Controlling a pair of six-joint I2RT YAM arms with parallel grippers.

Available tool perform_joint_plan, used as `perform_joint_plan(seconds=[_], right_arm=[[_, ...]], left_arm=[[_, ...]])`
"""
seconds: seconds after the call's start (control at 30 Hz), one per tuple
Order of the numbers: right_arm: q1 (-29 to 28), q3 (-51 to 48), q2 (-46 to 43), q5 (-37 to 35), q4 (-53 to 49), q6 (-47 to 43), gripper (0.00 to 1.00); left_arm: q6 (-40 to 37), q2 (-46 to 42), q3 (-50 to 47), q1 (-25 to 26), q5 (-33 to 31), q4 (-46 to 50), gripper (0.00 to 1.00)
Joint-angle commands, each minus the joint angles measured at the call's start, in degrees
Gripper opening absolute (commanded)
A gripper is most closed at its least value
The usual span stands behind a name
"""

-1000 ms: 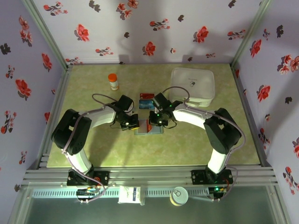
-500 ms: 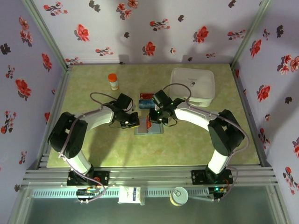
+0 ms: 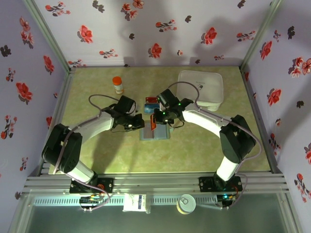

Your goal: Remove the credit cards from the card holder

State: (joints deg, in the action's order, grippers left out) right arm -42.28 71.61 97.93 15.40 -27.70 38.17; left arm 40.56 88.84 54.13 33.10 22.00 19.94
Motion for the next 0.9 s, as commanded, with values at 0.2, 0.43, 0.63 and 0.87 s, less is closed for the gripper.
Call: perform_joint_plan(seconds=[0.2, 0.43, 0.63, 0.87], right_arm=[[0.5, 3.0, 0.3, 1.2, -2.4, -6.0, 0.03], [1.0, 7.0, 2.2, 1.3, -5.2, -17.6, 0.02], [1.7, 11.7, 4.3, -2.3, -10.2, -35.9, 0.00], [5.5, 25.8, 12.4, -1.2, -18.9, -56.4, 0.00]], left_arm=[[1.0, -3.8, -3.4, -1.3, -1.4, -2.1, 0.03], [1.0, -5.5, -4.7, -2.3, -1.3, -1.4, 0.04], [0.5, -6.1, -5.0, -2.9, -1.3, 0.3, 0.05], [0.2, -6.0, -6.9, -4.1, -1.4, 1.2, 0.05]])
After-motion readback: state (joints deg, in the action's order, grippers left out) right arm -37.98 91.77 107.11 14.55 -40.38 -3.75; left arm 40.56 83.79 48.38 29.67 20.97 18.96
